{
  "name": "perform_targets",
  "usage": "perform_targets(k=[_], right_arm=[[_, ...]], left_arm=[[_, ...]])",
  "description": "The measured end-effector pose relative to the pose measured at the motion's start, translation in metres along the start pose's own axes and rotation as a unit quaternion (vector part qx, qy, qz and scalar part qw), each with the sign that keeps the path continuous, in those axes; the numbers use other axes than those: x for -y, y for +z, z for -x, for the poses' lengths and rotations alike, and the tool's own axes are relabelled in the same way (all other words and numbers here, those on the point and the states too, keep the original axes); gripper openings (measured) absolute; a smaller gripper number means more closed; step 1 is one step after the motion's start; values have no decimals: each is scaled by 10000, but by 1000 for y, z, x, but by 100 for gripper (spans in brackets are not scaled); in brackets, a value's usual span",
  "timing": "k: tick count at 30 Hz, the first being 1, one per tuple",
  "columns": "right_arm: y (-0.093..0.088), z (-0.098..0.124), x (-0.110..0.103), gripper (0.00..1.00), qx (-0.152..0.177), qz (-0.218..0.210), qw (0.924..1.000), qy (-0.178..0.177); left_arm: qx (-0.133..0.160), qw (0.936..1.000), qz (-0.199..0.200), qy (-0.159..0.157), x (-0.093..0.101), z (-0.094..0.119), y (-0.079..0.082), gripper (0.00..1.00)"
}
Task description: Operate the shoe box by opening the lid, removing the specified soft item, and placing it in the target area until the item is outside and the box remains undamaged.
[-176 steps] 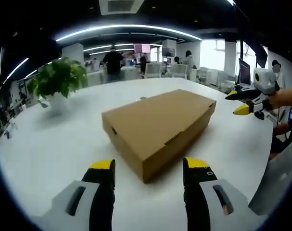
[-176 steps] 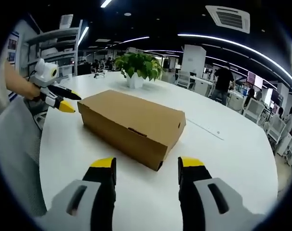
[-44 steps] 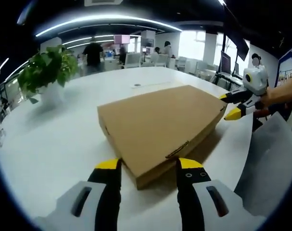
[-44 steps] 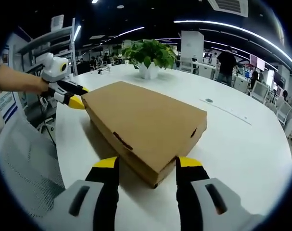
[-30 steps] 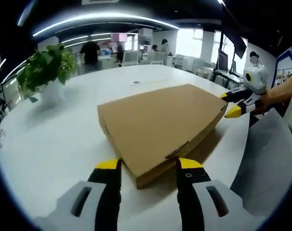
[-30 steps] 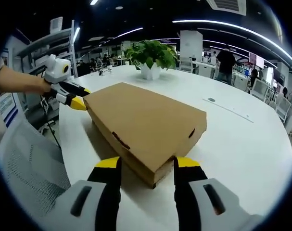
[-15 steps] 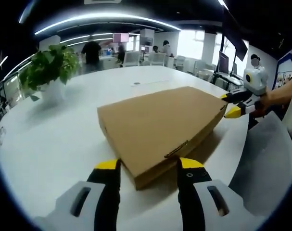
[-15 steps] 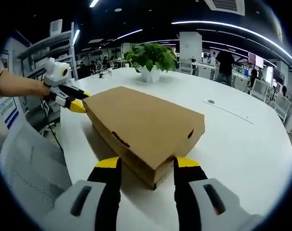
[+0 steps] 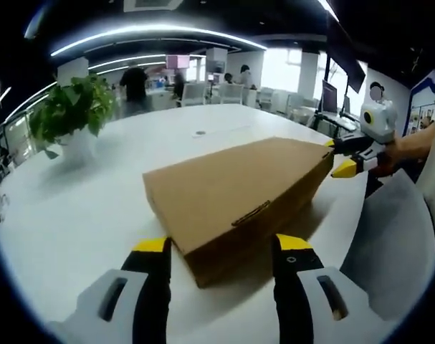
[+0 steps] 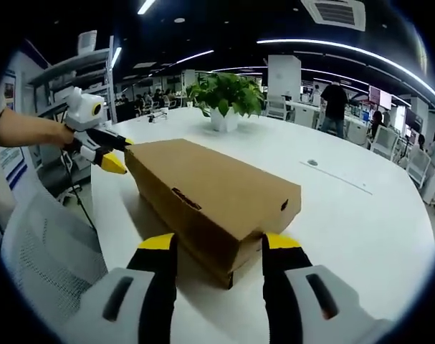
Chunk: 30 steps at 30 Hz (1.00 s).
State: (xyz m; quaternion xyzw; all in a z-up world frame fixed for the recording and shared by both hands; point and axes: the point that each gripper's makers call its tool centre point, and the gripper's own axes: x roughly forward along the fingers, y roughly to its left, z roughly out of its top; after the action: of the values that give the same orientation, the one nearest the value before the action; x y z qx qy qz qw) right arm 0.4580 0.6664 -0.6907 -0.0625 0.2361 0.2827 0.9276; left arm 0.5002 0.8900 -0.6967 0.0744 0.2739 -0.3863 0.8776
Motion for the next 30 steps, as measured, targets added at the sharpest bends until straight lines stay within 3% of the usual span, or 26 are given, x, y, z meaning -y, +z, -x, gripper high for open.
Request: perform_targets(k=[8,16,30], right_arm=[[14,5,2,44,129,80,9999,-51],[35,9,7,43,326,198,9992,-136],[66,9,23,42,607,427,9969,-251]], left_arm=[[230,9997,11,79,-2,5,15,58],[521,9984,-84,205,-2,12,43,57],[846,9950,-221,489,-19,11,82,48]])
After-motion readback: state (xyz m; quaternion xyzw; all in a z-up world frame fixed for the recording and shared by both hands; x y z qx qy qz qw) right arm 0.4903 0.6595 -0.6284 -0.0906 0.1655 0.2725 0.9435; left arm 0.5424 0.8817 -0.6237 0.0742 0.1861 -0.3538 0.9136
